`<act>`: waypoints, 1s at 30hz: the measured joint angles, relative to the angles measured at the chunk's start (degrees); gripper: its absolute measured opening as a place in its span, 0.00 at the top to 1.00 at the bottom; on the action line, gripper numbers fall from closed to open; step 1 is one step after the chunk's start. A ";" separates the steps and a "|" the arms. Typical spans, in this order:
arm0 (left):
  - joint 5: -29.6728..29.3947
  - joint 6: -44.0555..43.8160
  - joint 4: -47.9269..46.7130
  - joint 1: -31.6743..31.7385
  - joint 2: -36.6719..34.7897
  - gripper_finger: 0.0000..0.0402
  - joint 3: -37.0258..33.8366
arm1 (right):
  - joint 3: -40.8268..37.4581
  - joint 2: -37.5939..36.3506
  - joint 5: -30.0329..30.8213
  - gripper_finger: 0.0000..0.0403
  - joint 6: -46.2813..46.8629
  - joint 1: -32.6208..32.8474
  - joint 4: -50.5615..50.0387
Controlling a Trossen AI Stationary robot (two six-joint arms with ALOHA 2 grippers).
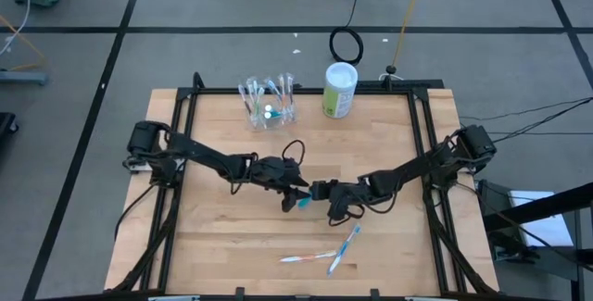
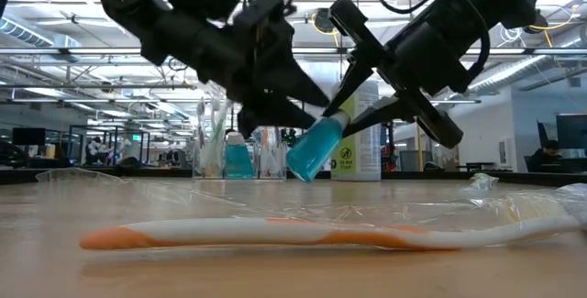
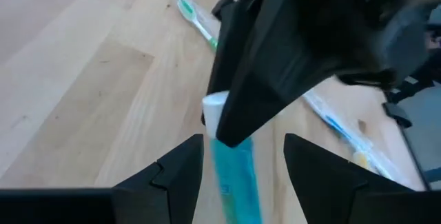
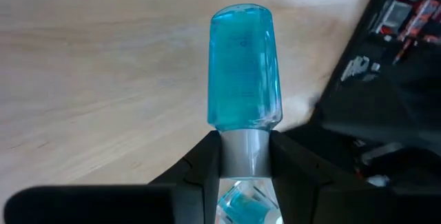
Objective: Pick & Place toothbrushing station
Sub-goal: Put the blue mouthwash into the transparent organizer
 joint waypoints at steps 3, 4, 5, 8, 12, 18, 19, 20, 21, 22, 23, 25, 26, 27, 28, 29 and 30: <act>-0.49 -0.15 1.22 0.02 2.44 0.48 -0.02 | 0.00 0.00 0.11 0.76 0.30 -0.03 0.07; -0.83 -0.11 2.12 0.00 3.30 0.48 0.06 | 0.00 0.00 0.12 0.76 0.08 -0.07 0.14; -0.93 0.02 2.59 -0.02 4.05 0.48 0.41 | -0.01 0.00 0.10 0.76 0.03 -0.10 0.07; -1.23 0.13 4.05 0.00 5.55 0.48 1.28 | -0.02 0.00 0.13 0.76 0.17 -0.25 0.21; -1.52 1.67 3.72 0.02 5.94 0.48 2.48 | -0.02 0.00 0.15 0.76 1.40 -0.25 0.50; -1.70 2.49 2.97 0.02 5.94 0.60 2.73 | -0.02 0.02 0.14 0.74 5.85 -0.29 1.90; -2.01 2.49 2.92 0.02 5.94 0.63 2.74 | -0.03 0.02 0.19 0.73 6.46 -0.29 2.15; -2.10 2.51 2.67 0.02 5.94 0.66 2.75 | -0.05 0.02 0.21 0.72 7.00 -0.29 2.32; -2.07 2.52 2.47 0.02 5.94 0.69 2.75 | -0.07 0.02 0.25 0.71 7.63 -0.29 2.58; -2.11 2.55 2.25 0.00 5.94 0.71 2.75 | -0.07 0.02 0.17 0.70 8.38 -0.29 2.80; -2.09 2.56 2.22 0.00 5.94 0.74 2.75 | -0.08 0.02 0.22 0.70 9.35 -0.29 2.84; -2.11 2.56 2.06 0.00 5.94 0.78 2.75 | -0.10 0.02 0.19 0.69 11.36 -0.29 2.84; -2.11 2.55 1.99 0.00 5.94 0.79 2.75 | -0.11 0.04 0.21 0.70 12.36 -0.29 2.79; -2.11 2.59 1.96 0.00 5.94 0.79 2.75 | -0.11 0.04 0.21 0.70 13.30 -0.29 2.76; -2.12 2.67 1.96 0.00 5.94 0.79 2.75 | -0.11 0.04 0.32 0.70 14.07 -0.29 2.75; -2.20 2.75 1.96 0.00 5.94 0.79 2.75 | -0.11 0.04 0.86 0.70 14.84 -0.27 2.75; -2.47 2.82 2.00 0.02 5.94 0.78 2.75 | -0.11 0.04 1.82 0.70 15.49 -0.25 2.75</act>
